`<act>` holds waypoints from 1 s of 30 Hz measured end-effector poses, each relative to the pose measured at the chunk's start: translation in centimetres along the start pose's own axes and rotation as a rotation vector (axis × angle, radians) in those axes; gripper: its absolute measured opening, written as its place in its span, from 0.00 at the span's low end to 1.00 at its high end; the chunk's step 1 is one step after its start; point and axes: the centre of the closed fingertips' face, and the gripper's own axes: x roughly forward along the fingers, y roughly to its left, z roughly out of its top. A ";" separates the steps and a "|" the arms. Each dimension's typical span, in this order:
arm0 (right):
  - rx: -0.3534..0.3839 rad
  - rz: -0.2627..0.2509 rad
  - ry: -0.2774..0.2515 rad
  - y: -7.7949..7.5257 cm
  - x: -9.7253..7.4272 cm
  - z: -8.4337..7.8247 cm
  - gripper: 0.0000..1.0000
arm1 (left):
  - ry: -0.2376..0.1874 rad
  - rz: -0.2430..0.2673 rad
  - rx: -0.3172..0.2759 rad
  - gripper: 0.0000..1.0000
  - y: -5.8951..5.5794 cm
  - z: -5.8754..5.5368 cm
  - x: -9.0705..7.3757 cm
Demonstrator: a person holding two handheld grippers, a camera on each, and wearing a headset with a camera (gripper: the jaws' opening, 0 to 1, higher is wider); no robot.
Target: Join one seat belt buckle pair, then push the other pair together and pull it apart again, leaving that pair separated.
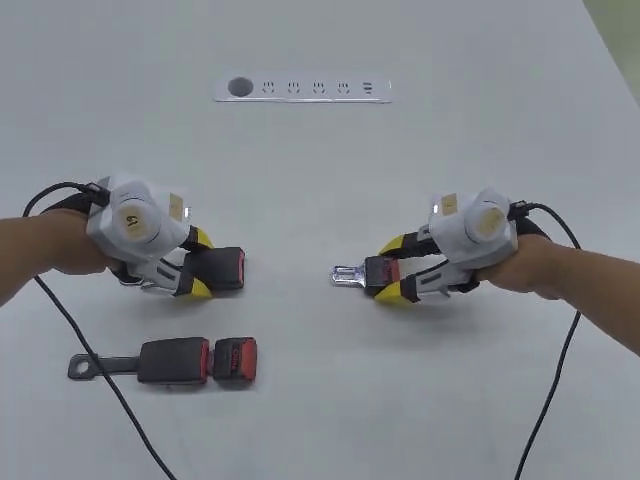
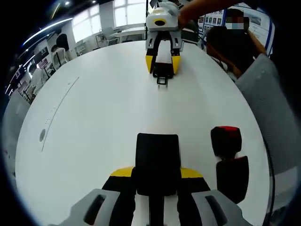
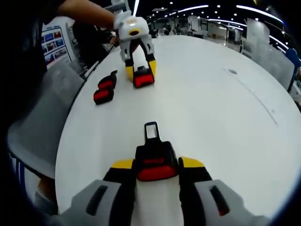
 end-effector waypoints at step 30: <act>0.261 -0.303 -0.185 -1.7 -2.9 2.6 0.71 | -0.216 0.241 -0.414 0.93 2.2 2.1 -3.8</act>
